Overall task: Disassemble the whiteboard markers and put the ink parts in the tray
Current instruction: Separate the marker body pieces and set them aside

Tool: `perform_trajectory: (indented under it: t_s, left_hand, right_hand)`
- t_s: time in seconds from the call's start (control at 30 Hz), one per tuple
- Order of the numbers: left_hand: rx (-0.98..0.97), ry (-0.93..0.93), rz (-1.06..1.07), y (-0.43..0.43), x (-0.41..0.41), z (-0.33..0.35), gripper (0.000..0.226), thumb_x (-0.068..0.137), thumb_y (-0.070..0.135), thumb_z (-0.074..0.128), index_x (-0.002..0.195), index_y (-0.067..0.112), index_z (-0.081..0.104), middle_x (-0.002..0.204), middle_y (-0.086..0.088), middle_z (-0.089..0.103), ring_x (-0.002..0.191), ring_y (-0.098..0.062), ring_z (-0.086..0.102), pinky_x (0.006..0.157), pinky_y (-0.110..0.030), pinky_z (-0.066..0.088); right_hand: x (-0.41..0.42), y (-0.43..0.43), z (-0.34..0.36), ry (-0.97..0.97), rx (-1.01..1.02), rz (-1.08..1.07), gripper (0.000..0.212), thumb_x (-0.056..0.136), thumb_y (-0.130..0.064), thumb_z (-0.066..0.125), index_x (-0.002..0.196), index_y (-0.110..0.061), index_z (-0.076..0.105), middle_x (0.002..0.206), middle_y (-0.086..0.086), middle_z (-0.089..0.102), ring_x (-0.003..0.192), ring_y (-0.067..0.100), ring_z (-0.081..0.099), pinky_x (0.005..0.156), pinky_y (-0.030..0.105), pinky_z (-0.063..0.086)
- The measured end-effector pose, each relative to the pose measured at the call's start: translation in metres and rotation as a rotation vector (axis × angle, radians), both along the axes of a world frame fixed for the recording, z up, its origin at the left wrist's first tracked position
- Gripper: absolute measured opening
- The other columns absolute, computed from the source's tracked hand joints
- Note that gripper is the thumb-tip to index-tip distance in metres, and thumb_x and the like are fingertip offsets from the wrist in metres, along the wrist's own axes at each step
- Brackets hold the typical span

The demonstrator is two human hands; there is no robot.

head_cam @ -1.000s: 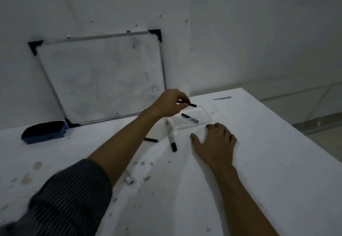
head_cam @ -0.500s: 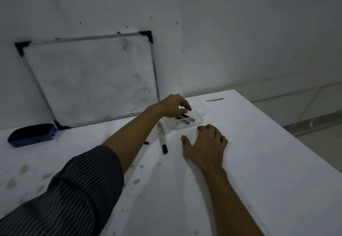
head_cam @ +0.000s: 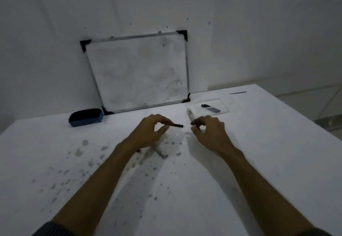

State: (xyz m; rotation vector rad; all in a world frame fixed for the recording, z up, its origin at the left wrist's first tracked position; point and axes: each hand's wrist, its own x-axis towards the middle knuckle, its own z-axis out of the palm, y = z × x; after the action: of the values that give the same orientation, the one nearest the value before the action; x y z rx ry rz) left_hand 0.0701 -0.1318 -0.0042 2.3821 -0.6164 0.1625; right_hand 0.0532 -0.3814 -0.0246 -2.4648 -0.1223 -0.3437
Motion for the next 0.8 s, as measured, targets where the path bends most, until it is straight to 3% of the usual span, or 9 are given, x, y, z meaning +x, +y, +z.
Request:
perform_trajectory:
  t_s: [0.13,0.3,0.47,0.57,0.67,0.8]
  left_hand:
    - [0.126,-0.096,0.001,0.032,-0.019,-0.031,0.026,0.098,0.024,0.057,0.116,0.027,0.076,0.119,0.007,0.074,0.112,-0.016,0.06,0.103,-0.043,0.045]
    - [0.216,-0.229,-0.046,0.046,-0.039,-0.051,0.036,0.099,0.032,0.051,0.132,0.035,0.066,0.137,0.01,0.064,0.131,-0.013,0.049,0.11,-0.03,0.025]
    - [0.258,-0.281,-0.073,0.046,-0.031,-0.056,0.033,0.098,0.042,0.051,0.125,0.038,0.07,0.138,0.012,0.064,0.137,-0.018,0.047,0.115,-0.04,0.029]
    - [0.207,-0.36,-0.029,0.044,-0.033,-0.059,0.03,0.101,0.042,0.052,0.123,0.034,0.07,0.133,0.011,0.067,0.137,-0.018,0.049,0.115,-0.041,0.031]
    - [-0.016,-0.434,0.116,0.044,-0.032,-0.051,0.031,0.103,0.034,0.052,0.125,0.023,0.07,0.127,0.004,0.072,0.131,-0.021,0.054,0.112,-0.032,0.028]
    - [-0.325,-0.49,0.279,0.05,-0.033,-0.024,0.026,0.103,0.029,0.058,0.127,0.024,0.068,0.112,0.006,0.074,0.104,-0.011,0.061,0.093,-0.032,0.048]
  right_hand:
    - [0.01,0.046,-0.002,-0.046,-0.102,0.005,0.03,0.095,-0.036,0.065,0.123,-0.027,0.072,0.118,0.0,0.07,0.115,0.026,0.058,0.097,0.039,0.036]
    - [0.03,0.079,-0.011,-0.106,-0.38,-0.099,0.033,0.095,-0.034,0.06,0.122,-0.019,0.074,0.119,0.01,0.069,0.115,0.031,0.057,0.096,0.041,0.038]
    - [0.039,0.083,-0.019,-0.122,-0.438,-0.19,0.024,0.093,-0.031,0.062,0.104,-0.018,0.078,0.115,0.011,0.069,0.109,0.031,0.058,0.095,0.041,0.04]
    - [0.03,0.082,-0.019,-0.112,-0.19,-0.166,0.02,0.094,-0.032,0.067,0.106,-0.02,0.077,0.117,0.012,0.067,0.11,0.031,0.059,0.096,0.043,0.047]
    - [0.007,0.087,-0.007,-0.064,0.422,-0.12,0.017,0.099,-0.03,0.064,0.11,-0.021,0.073,0.106,-0.001,0.07,0.1,0.019,0.067,0.089,0.036,0.056]
    - [-0.016,0.101,0.0,0.081,0.872,0.016,0.02,0.102,-0.034,0.061,0.114,-0.023,0.071,0.094,-0.008,0.075,0.077,0.005,0.064,0.069,0.02,0.053]
